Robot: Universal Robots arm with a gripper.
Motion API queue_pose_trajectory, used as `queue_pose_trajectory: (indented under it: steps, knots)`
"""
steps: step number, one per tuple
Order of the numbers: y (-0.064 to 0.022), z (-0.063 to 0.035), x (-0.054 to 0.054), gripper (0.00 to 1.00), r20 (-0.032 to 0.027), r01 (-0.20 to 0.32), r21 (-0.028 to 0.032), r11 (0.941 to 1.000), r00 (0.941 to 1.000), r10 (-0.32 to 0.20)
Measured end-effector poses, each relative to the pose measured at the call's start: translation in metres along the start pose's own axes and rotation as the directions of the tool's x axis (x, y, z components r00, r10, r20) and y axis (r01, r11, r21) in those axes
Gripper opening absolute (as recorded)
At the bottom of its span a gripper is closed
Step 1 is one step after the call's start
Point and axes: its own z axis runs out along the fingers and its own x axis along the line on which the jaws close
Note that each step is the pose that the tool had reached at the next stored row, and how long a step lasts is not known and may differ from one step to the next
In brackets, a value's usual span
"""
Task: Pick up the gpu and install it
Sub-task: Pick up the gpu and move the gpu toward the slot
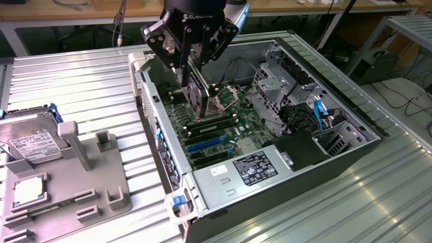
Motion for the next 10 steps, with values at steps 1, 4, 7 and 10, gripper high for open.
queue_pose_trajectory:
  steps: [1,4,7,10]
  knots:
    - [-0.0001,0.0000,-0.0010,0.28,0.0000,0.000,0.0000,1.0000,1.0000,0.000]
    - [-0.0002,0.0000,-0.0038,0.28,0.0000,0.000,0.0000,1.0000,1.0000,0.000]
    - [-0.0003,0.0000,-0.0066,0.28,0.0000,0.000,0.0001,1.0000,1.0000,0.000]
    - [-0.0004,0.0001,-0.0096,0.28,0.0000,0.000,0.0000,1.0000,1.0000,0.000]
